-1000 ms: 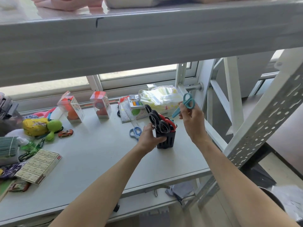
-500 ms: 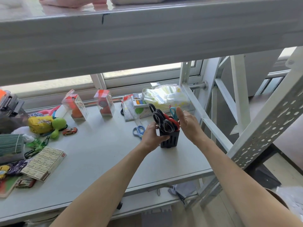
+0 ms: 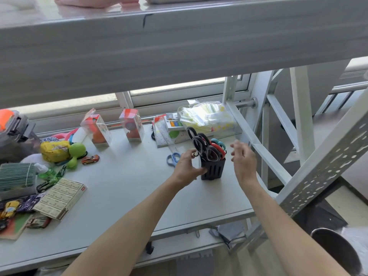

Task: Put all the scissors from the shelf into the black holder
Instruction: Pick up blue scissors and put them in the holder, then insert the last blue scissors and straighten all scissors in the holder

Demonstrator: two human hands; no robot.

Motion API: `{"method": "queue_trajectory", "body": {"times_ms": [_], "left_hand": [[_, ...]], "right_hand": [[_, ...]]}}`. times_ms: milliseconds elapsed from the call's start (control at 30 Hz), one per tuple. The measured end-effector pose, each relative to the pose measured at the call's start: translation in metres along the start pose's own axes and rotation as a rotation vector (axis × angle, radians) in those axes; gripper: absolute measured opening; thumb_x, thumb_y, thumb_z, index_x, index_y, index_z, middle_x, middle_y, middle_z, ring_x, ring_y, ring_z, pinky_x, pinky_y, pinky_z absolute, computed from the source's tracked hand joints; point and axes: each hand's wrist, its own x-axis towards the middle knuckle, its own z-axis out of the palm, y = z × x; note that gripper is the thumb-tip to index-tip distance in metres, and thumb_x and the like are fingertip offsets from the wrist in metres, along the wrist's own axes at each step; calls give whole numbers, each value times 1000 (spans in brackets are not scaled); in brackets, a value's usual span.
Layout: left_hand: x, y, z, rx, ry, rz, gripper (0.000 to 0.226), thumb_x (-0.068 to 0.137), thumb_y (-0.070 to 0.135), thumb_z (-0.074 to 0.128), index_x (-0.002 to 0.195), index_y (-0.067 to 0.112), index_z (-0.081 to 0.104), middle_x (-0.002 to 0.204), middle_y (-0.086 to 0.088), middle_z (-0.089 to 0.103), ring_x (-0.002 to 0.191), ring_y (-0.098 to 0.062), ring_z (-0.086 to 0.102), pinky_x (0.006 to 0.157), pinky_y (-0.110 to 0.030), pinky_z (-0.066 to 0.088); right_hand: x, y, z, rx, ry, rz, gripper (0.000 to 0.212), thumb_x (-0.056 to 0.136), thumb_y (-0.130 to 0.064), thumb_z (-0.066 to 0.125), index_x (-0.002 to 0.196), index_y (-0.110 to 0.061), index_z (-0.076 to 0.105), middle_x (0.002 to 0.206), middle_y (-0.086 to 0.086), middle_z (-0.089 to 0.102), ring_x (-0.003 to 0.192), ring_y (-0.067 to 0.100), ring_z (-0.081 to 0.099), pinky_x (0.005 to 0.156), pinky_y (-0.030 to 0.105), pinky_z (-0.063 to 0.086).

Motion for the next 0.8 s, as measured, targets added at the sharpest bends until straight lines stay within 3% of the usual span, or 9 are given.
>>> {"method": "queue_trajectory", "body": {"times_ms": [67, 133, 233, 333, 433, 533, 667, 733, 800], "left_hand": [[-1, -13, -12, 18, 9, -18, 67, 81, 9, 71, 141, 16, 42, 124, 0, 45, 103, -29, 61, 58, -27, 57], [2, -27, -26, 64, 86, -45, 59, 82, 2, 63, 138, 12, 46, 127, -8, 50, 106, -31, 61, 76, -39, 59], [10, -44, -43, 139, 168, -127, 54, 83, -1, 54, 136, 8, 50, 135, -15, 47, 117, -34, 57, 94, -47, 52], [19, -47, -52, 281, 59, -140, 61, 88, -2, 48, 147, 6, 37, 151, -15, 35, 132, -33, 45, 105, -43, 44], [26, -46, -58, 422, -65, -118, 65, 91, 1, 44, 153, 7, 26, 161, -13, 21, 147, -27, 27, 118, -34, 27], [29, -48, -62, 474, -135, -161, 60, 93, 5, 43, 151, 14, 33, 163, -12, 17, 149, -26, 24, 112, -38, 37], [22, -58, -64, 489, -96, -148, 49, 93, 0, 39, 140, 9, 48, 151, -11, 37, 139, -25, 39, 107, -31, 37], [17, -66, -64, 440, -51, -154, 47, 90, -2, 43, 134, 9, 54, 148, -10, 42, 136, -23, 44, 110, -26, 31], [13, -70, -65, 359, 9, -172, 37, 90, 2, 48, 123, 8, 65, 140, -11, 48, 129, -25, 50, 109, -28, 35]], "right_hand": [[-27, 13, 0, -9, 129, -10, 33, 102, -31, 36, 90, -12, 60, 70, 1, 55, 70, 19, 54, 71, 42, 48], [-57, 25, 6, -39, 110, -59, 31, 103, -26, 36, 83, -14, 57, 66, -1, 53, 64, 16, 50, 64, 35, 42], [-88, 35, 28, -88, -108, -168, 25, 102, -18, 43, 82, -16, 58, 74, -1, 59, 68, 13, 52, 63, 28, 42], [-93, 32, 63, -225, -303, -349, 18, 98, -14, 47, 98, -12, 64, 93, 2, 63, 82, 14, 58, 74, 31, 48], [-79, 22, 101, -468, -466, -417, 32, 95, -13, 45, 125, -12, 58, 123, 7, 56, 107, 25, 57, 90, 37, 48], [-61, 14, 125, -707, -549, -354, 44, 94, -10, 42, 137, -15, 47, 139, 7, 45, 117, 31, 51, 91, 41, 46], [-51, 16, 134, -895, -561, -370, 39, 89, 0, 44, 126, -9, 52, 128, 10, 49, 109, 33, 54, 82, 39, 45], [-51, 17, 134, -877, -535, -404, 36, 89, 3, 44, 120, -8, 56, 120, 12, 53, 104, 33, 56, 77, 38, 44], [-55, 16, 134, -834, -514, -413, 31, 90, 5, 43, 115, -6, 57, 114, 14, 55, 98, 34, 58, 71, 37, 39]]}}
